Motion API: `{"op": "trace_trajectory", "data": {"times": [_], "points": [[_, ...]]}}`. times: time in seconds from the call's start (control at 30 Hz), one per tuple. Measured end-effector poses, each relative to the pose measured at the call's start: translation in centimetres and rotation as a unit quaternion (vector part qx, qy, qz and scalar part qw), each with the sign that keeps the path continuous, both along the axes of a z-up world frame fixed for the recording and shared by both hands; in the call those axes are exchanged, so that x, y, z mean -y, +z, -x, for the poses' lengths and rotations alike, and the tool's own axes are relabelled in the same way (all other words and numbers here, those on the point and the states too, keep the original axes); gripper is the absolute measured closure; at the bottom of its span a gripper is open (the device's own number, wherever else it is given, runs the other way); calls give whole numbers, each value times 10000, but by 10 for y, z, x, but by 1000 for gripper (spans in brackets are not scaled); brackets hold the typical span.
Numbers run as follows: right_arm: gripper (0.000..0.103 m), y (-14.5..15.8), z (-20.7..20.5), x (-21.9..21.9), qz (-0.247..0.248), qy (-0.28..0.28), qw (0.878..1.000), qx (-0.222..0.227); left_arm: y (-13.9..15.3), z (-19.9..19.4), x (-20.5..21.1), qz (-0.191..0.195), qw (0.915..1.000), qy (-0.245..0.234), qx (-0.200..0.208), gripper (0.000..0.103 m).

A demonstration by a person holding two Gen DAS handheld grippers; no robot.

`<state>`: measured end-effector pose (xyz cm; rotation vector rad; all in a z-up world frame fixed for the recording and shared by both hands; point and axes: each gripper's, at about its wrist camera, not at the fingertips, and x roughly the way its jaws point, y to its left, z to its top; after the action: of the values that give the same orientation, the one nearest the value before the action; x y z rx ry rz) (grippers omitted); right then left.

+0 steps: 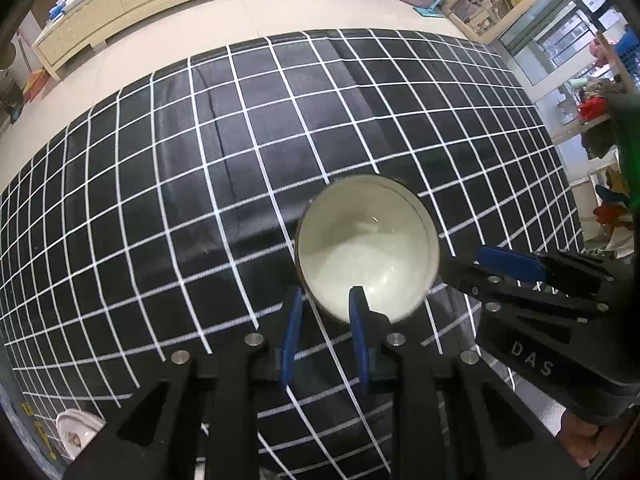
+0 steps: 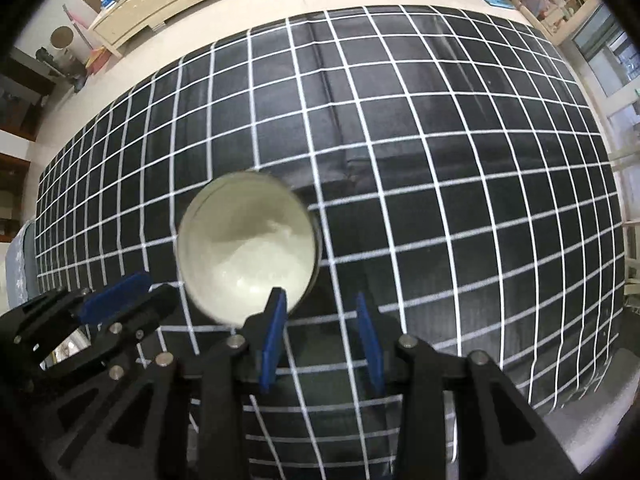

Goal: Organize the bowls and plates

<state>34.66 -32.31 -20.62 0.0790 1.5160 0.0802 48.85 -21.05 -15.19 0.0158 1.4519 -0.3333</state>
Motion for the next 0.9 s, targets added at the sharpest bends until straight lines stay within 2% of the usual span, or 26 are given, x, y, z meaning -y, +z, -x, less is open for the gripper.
{"op": "trace_trajectory", "data": {"times": [0.23,0.3,0.4,0.5,0.6,0.9], "points": [[64,-21,-12,-1,-91,51,9999,-69,-19,-12,0,-68,10000,29,0,82],[79,-22,-11,-4,-4,55,10000,6,-23,-10,1,-131,9999,33,1,84],[89,-22,-5,-12,71,59,9999,43,-28,-9,2,-234,9997,-1,13,91],[91,-30,-1,-20,83,57,9999,-84,-30,-7,-3,-214,9998,-14,-49,93],[91,-31,6,-31,321,136,9994,-16,-29,-4,-9,-275,9996,29,-59,93],[91,-27,48,-74,122,295,9995,-29,-22,33,-59,-282,9994,154,-147,93]]}}
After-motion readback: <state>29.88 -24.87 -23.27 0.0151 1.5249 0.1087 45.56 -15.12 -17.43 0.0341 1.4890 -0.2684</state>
